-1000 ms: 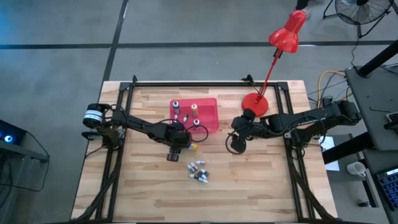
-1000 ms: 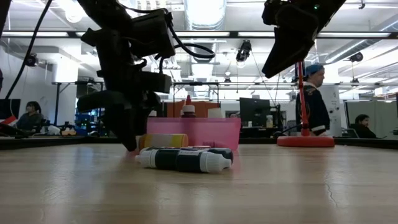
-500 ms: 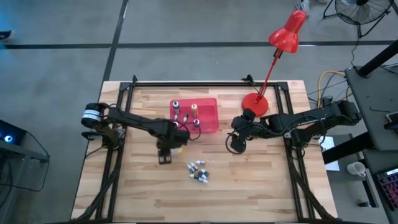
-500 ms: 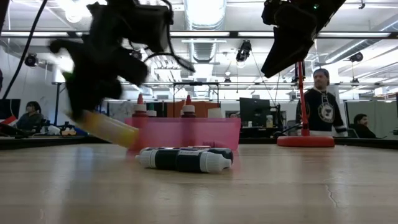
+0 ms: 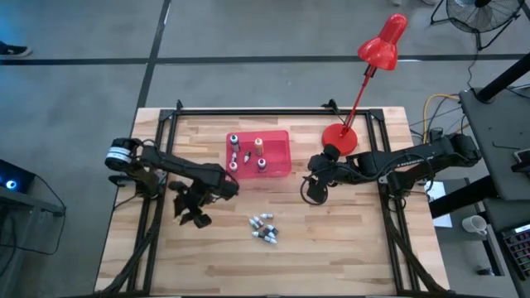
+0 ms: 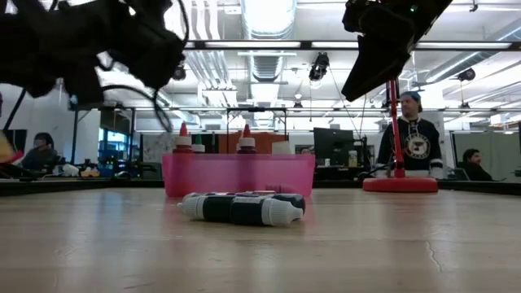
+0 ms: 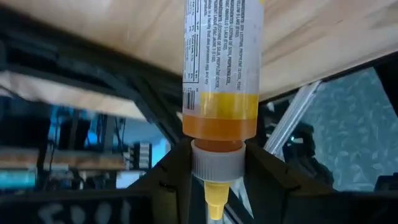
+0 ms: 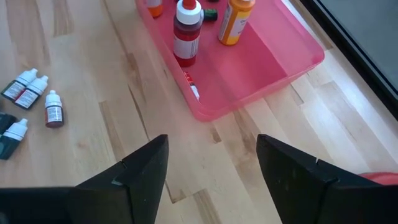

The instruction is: Pick & Place food coloring

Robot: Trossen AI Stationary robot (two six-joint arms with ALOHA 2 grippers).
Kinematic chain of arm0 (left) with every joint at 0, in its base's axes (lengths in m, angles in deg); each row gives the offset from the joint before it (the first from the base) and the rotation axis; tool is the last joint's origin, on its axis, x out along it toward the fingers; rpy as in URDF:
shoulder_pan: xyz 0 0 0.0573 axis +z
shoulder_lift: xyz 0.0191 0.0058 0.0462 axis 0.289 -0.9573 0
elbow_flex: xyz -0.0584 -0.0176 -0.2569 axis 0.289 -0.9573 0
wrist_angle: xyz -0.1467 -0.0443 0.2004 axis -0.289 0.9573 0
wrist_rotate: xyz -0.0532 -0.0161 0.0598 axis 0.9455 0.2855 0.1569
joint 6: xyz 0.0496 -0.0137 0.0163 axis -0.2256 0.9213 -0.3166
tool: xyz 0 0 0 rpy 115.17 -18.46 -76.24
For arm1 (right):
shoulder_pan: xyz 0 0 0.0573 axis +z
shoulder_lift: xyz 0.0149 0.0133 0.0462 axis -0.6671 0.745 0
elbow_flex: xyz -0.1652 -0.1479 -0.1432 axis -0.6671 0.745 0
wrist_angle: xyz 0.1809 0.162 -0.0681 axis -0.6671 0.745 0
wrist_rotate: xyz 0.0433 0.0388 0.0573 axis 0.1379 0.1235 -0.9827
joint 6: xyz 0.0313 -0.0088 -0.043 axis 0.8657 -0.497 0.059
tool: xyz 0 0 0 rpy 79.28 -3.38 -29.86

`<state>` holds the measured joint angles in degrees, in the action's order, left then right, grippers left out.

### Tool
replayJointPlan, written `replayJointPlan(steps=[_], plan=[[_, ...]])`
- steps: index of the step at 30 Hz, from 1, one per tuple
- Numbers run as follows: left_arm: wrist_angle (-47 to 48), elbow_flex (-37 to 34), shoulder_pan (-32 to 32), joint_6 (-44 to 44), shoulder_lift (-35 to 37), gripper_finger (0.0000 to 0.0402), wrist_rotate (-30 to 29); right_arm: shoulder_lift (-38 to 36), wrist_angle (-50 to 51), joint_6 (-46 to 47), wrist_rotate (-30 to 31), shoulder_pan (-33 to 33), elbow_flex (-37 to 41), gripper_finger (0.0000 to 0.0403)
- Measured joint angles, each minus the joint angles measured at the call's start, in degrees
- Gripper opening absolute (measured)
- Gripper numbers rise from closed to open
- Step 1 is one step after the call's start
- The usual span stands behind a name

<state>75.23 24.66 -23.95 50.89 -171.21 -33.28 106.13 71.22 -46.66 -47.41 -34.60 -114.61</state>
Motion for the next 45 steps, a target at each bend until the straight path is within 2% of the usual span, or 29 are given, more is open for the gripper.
replayJointPlan(steps=[2,8,13,18,25,29,33,41,45], plan=[[0.11,-1.55,-1.05,0.96,0.00,0.0094,1.73,0.00,0.02,-0.06,0.00,-0.01,0.00,0.0238],[-0.50,-7.01,-5.59,3.88,0.22,0.0095,13.56,0.00,0.04,-0.59,0.02,-0.02,0.02,0.0236],[-3.65,-13.46,-9.67,6.76,0.22,0.0095,22.42,0.00,0.09,-1.10,0.02,-0.02,0.11,0.0240],[-10.66,-18.41,-11.89,11.19,0.22,0.0096,28.05,0.00,0.09,-1.11,0.02,-0.02,0.15,0.0237],[-25.84,-20.74,-11.97,21.88,0.21,0.0096,28.73,0.00,0.04,-1.11,0.02,-0.02,0.57,0.0239],[-30.35,-20.77,-11.97,25.97,0.20,0.0097,28.43,0.00,0.04,-1.11,0.02,-0.02,0.97,0.0240],[-31.69,-20.64,-11.97,27.37,0.20,0.0105,28.42,0.00,0.00,-1.11,0.02,-0.02,1.16,0.0236],[-31.96,-20.42,-11.97,27.00,0.22,0.0165,25.32,0.00,-0.11,-0.44,0.02,-0.02,1.26,0.0241],[-31.87,-19.38,-11.97,26.71,0.22,0.0181,23.29,0.00,-0.24,-0.08,0.02,-0.02,1.61,0.0241]])
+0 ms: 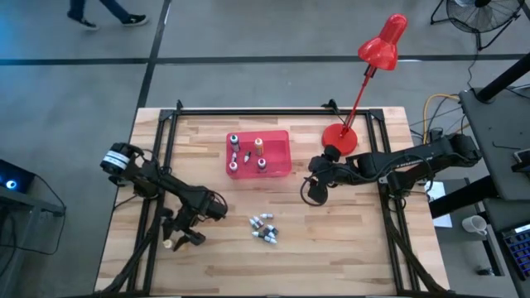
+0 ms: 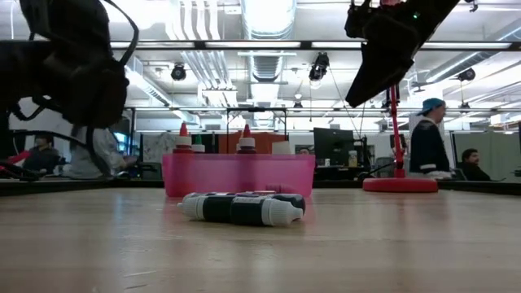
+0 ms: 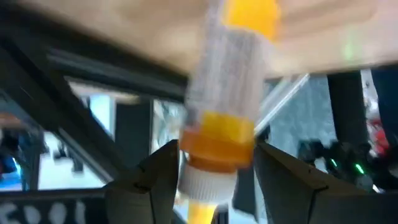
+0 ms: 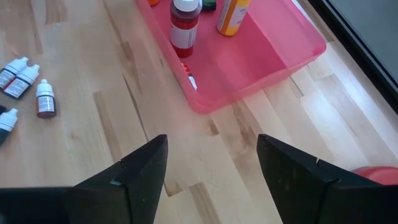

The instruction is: Pick & Place food coloring

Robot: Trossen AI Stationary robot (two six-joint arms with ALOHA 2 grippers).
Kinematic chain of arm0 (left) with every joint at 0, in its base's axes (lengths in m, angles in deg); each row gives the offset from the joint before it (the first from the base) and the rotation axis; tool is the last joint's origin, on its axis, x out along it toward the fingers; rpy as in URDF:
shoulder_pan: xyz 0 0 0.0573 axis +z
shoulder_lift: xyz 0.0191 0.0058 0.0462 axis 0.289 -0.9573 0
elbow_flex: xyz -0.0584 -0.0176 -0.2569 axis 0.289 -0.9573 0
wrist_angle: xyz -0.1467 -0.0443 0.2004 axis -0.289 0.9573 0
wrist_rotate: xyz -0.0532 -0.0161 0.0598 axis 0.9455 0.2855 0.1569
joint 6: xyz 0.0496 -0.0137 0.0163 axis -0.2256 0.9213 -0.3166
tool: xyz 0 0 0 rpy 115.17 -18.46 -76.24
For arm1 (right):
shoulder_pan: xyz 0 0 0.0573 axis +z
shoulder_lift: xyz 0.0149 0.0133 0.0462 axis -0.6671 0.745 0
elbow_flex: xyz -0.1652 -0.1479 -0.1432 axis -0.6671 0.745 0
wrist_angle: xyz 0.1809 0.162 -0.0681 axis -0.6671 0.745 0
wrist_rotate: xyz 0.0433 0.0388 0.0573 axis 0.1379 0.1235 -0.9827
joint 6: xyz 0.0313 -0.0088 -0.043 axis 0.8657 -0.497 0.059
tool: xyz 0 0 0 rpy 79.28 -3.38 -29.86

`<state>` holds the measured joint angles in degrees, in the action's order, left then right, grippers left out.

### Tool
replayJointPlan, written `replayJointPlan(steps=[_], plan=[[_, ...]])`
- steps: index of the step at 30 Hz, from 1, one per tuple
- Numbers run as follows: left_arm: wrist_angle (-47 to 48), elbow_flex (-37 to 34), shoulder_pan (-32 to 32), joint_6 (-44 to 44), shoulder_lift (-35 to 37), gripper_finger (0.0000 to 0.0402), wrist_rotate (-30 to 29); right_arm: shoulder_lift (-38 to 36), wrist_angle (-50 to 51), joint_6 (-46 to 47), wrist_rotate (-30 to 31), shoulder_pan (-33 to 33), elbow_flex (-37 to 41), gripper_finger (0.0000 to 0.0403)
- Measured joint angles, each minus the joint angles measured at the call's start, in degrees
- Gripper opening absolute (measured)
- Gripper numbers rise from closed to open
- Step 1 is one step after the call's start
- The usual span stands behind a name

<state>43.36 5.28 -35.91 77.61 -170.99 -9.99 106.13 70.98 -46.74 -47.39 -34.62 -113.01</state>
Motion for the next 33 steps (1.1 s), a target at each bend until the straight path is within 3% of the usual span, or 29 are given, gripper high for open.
replayJointPlan(steps=[7,19,28,33], plan=[[-0.52,4.59,0.11,-0.21,-0.04,0.0183,-11.16,0.00,0.02,0.08,-0.01,0.00,0.75,0.0235],[-0.04,7.60,0.15,2.27,-0.04,0.0183,-18.78,0.00,-0.22,0.04,0.00,0.00,1.47,0.0240],[4.29,12.94,-0.60,3.00,1.82,0.0183,-34.54,0.00,-0.22,-0.14,-0.02,0.00,1.47,0.0238],[8.63,17.00,-4.91,11.75,7.95,0.0183,-45.72,0.00,-0.22,-0.11,-0.02,0.00,1.47,0.0242]])
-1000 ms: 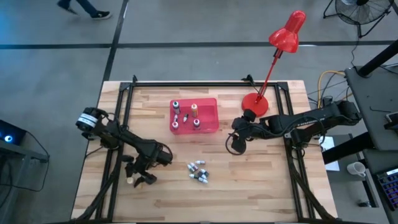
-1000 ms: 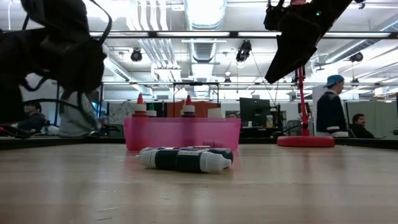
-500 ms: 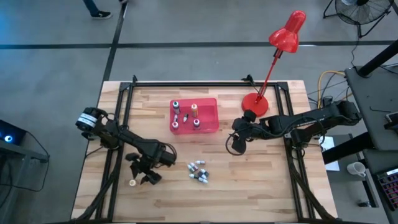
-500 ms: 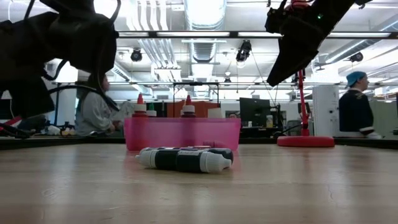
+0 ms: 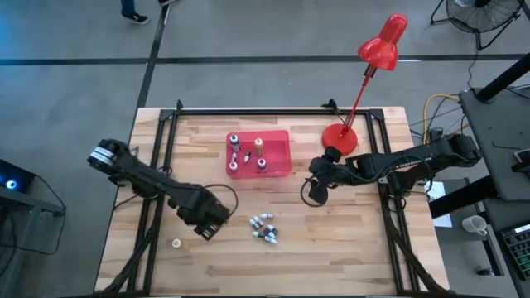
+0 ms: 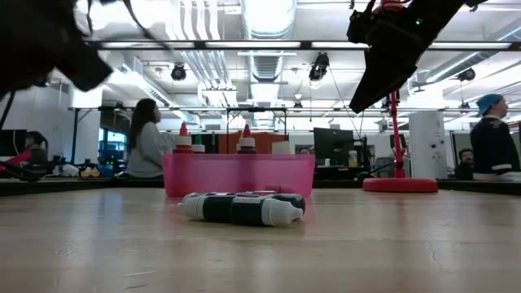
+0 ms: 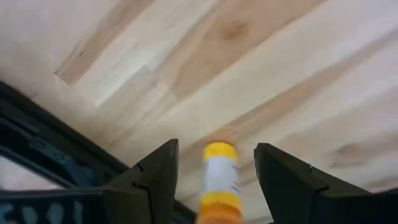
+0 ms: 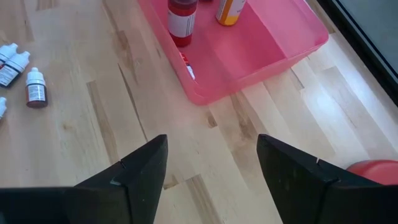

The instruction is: Pick & Place food coloring

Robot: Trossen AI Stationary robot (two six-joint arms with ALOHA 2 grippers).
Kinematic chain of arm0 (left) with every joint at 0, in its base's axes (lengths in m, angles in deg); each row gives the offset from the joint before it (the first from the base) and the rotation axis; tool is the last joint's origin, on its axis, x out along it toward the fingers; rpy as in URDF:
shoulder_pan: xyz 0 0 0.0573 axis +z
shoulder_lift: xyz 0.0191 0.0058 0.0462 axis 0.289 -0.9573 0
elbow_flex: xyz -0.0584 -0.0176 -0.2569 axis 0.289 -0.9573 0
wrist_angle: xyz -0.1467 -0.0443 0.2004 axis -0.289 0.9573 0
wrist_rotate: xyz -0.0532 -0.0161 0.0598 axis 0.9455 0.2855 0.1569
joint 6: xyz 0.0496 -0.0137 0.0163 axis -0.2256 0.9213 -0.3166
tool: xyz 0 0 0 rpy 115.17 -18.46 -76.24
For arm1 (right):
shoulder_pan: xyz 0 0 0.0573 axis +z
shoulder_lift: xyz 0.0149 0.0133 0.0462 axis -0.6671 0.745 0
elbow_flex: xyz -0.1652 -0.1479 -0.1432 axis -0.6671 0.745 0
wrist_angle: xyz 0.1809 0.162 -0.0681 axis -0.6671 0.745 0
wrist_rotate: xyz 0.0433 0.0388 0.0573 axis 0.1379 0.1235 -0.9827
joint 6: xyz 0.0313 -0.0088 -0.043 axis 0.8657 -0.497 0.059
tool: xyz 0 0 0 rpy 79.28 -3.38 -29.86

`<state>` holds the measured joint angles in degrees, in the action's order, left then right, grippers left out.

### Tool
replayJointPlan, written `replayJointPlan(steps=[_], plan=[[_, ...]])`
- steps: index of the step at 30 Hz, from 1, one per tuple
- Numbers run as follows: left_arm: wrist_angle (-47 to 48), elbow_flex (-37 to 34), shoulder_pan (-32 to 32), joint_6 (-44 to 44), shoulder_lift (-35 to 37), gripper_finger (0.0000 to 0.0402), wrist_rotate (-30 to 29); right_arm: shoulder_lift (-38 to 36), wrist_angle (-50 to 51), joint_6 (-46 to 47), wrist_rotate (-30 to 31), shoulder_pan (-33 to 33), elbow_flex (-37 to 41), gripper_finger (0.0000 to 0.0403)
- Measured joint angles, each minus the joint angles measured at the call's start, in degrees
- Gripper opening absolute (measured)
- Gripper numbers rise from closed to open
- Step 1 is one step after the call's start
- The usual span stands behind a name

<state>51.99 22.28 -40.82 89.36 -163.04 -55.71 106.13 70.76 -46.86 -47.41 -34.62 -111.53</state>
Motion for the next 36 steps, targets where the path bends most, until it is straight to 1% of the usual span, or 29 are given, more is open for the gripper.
replayJointPlan(steps=[3,7,10,13,18,25,36], plan=[[-0.54,0.85,-3.73,4.69,4.12,0.0183,-2.02,0.00,-0.02,0.00,0.00,0.00,0.02,0.0240],[-0.94,1.38,-9.01,8.81,8.37,0.0183,-1.50,0.00,-0.07,0.00,0.00,0.00,0.13,0.0236],[-1.10,1.64,-12.34,12.56,10.49,0.0183,-1.37,0.00,-0.12,0.00,0.00,0.00,0.20,0.0236],[-0.80,1.44,-14.09,15.93,11.33,0.0183,-1.62,0.00,-0.15,-0.24,0.00,0.00,0.23,0.0239],[-0.56,1.39,-14.81,15.51,10.17,0.0183,-3.33,0.00,-0.22,-0.46,0.00,0.00,0.31,0.0239],[-0.61,1.06,-15.43,11.86,6.96,0.0183,-2.44,0.00,-0.42,-0.37,0.02,0.00,0.31,0.0237],[-1.51,0.57,-19.36,12.10,6.76,0.0183,-3.28,0.00,-1.32,-0.45,0.00,0.00,0.31,0.0240]])
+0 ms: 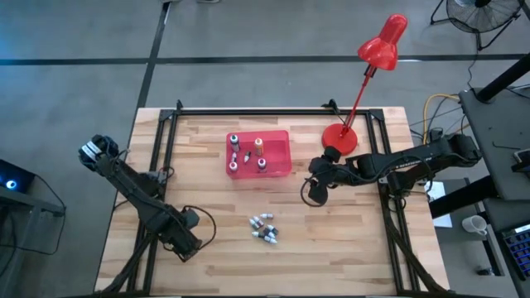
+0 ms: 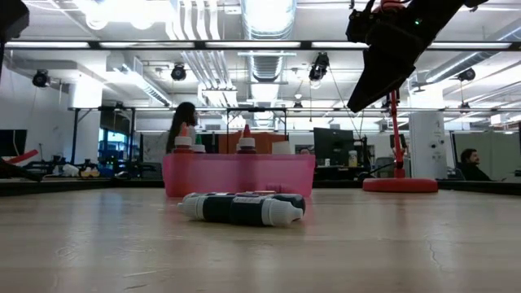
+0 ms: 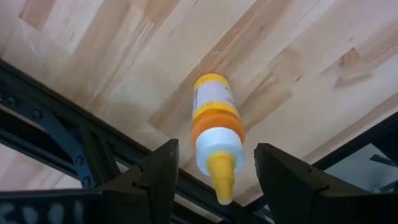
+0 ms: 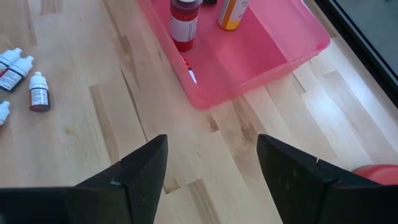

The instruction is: Pick & Place food coloring

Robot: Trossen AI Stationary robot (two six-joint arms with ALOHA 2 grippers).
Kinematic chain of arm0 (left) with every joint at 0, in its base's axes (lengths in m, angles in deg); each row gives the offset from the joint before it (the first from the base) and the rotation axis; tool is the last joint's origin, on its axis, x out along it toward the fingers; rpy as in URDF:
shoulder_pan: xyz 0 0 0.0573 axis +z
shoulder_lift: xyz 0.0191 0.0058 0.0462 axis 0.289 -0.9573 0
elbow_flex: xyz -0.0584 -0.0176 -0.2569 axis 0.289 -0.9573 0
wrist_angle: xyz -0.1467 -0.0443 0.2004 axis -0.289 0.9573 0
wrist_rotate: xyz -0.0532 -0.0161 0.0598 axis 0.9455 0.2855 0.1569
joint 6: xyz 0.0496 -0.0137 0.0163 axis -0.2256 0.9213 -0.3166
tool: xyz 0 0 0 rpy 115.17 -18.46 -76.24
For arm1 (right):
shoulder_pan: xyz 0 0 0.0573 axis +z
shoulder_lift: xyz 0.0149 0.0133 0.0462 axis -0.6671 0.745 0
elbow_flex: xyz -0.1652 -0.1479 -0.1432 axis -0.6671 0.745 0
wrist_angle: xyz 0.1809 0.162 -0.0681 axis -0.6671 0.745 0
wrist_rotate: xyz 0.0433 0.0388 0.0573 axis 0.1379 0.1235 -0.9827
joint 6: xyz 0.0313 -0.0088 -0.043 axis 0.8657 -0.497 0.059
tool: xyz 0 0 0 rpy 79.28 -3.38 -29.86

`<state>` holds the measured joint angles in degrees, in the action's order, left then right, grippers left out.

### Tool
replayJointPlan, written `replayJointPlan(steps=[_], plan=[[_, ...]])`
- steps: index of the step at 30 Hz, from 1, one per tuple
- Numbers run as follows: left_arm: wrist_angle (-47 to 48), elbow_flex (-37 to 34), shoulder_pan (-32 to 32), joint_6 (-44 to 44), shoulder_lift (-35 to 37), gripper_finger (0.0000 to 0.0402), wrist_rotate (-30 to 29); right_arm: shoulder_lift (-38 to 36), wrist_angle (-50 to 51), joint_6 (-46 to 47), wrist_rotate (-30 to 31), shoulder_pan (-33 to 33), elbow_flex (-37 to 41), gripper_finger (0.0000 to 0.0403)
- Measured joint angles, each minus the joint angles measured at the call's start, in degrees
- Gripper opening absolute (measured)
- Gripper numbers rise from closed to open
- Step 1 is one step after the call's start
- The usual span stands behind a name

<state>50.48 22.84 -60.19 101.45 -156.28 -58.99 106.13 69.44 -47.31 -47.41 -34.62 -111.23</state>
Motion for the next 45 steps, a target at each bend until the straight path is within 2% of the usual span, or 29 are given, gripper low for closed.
replayJointPlan(steps=[32,36,45], plan=[[-2.97,-2.19,-2.48,-0.37,-0.07,0.0182,-0.33,0.00,-0.39,0.17,0.00,0.00,0.00,0.0238],[-3.20,-2.21,-2.48,-0.37,-0.07,0.0168,-0.29,0.00,-0.47,0.17,0.00,-0.02,0.00,0.0235],[-3.57,-2.47,-2.47,-0.35,-0.04,0.0102,-0.05,0.00,-0.89,0.17,0.00,-0.01,0.00,0.0233]])
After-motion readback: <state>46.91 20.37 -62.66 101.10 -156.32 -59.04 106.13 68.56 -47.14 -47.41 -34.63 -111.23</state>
